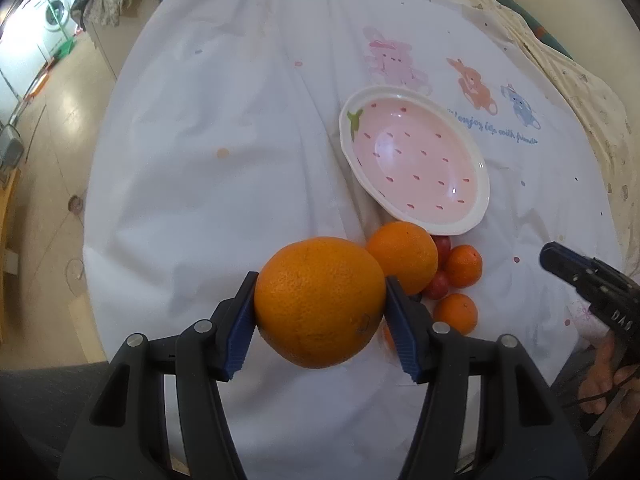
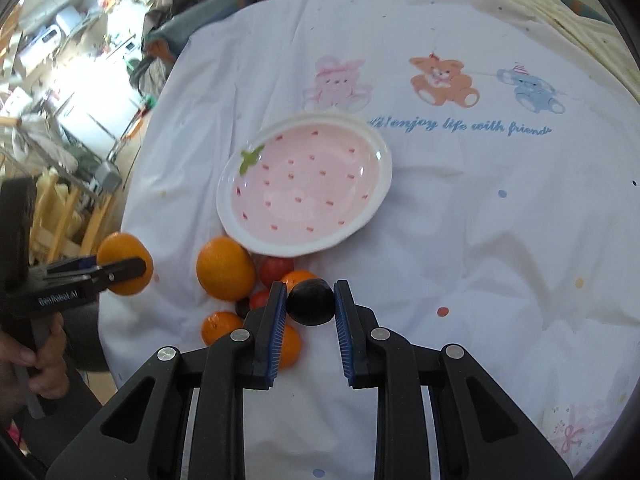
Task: Organize fruits
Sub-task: 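Grasp the dark plum with the right tool while the left tool holds the orange, then carry orange and plum over the pink plate and open both tools to release them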
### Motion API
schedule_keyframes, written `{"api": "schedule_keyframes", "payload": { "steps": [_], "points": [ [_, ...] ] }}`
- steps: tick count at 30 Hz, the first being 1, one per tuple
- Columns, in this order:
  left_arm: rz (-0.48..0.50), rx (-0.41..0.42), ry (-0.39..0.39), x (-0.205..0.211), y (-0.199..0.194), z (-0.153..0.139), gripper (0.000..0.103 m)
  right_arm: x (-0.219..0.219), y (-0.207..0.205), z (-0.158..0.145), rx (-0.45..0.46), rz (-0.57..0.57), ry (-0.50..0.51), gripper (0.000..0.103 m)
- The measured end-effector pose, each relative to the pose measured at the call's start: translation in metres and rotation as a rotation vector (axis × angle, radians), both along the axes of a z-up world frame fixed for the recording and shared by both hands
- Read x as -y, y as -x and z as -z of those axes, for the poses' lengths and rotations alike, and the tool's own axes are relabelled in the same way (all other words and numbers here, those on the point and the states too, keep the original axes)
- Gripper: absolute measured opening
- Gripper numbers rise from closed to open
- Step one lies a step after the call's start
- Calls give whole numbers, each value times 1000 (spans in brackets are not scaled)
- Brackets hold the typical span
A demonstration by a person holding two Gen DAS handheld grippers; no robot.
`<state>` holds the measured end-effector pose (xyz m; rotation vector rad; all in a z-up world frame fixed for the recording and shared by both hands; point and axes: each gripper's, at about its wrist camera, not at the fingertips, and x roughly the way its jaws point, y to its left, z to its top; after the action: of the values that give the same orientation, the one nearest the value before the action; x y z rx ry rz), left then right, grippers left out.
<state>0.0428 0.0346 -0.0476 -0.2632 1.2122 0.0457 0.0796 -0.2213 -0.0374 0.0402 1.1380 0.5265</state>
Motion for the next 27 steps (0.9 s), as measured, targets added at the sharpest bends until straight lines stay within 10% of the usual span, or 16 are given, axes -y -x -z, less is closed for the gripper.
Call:
{"api": "schedule_keyframes", "payload": {
  "steps": [13,27],
  "points": [
    [21,88,-11,7,-31,-48,56,34,-14,-51,161,117,-198,25],
    [101,112,-73,28,-122,-50,56,21,-91,-41,179,121,-182,25]
  ]
}}
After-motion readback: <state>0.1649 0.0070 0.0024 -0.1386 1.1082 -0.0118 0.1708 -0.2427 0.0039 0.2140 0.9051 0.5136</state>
